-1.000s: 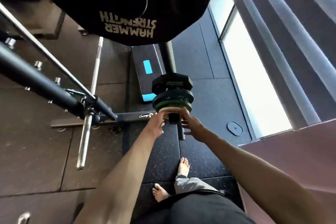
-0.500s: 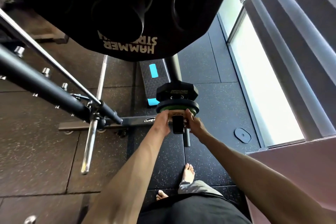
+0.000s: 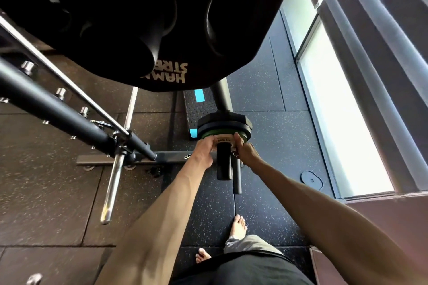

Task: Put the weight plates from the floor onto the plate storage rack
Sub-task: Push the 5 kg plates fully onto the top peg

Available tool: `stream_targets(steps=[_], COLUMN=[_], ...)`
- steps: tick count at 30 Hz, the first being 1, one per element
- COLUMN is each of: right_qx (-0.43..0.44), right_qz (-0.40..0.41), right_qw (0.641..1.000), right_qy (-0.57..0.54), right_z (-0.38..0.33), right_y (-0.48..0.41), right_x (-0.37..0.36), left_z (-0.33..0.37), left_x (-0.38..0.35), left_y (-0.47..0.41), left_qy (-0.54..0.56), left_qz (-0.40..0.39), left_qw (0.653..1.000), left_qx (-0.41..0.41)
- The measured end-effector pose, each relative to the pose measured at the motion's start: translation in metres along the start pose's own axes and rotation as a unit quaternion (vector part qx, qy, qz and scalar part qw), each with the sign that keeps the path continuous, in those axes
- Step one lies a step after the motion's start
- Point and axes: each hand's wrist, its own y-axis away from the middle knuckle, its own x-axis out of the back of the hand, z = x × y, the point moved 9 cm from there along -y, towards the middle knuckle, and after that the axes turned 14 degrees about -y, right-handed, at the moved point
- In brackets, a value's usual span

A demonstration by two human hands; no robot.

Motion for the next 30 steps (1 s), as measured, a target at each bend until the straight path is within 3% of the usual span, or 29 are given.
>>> stream_targets(steps=[15, 22, 26, 30], right_qx=[0.033, 0.032, 0.058, 0.118], right_qz=[-0.055, -0.033, -0.035, 0.004], right_qw=[0.997, 0.998, 0.992, 0.981], right_qy=[0.038, 0.051, 0.104, 0.151], right_z=[-0.028, -0.018, -0.051, -0.088], right_y=[-0.019, -0.025, 0.019, 0.055], right_x=[0.003, 0.004, -0.005, -0.002], left_z=[0.016, 0.015, 0.036, 0.058], left_x=[-0.006, 0.013, 0.046, 0.077], left_y=[-0.021, -0.012, 0.000, 0.023], left_qy=[0.029, -0.127, -0.240, -0.260], left_qz=[0.019, 0.046, 0.127, 0.163], left_qw=[0.999, 0.990, 0.957, 0.935], left_qx=[-0.026, -0.040, -0.101, -0.180])
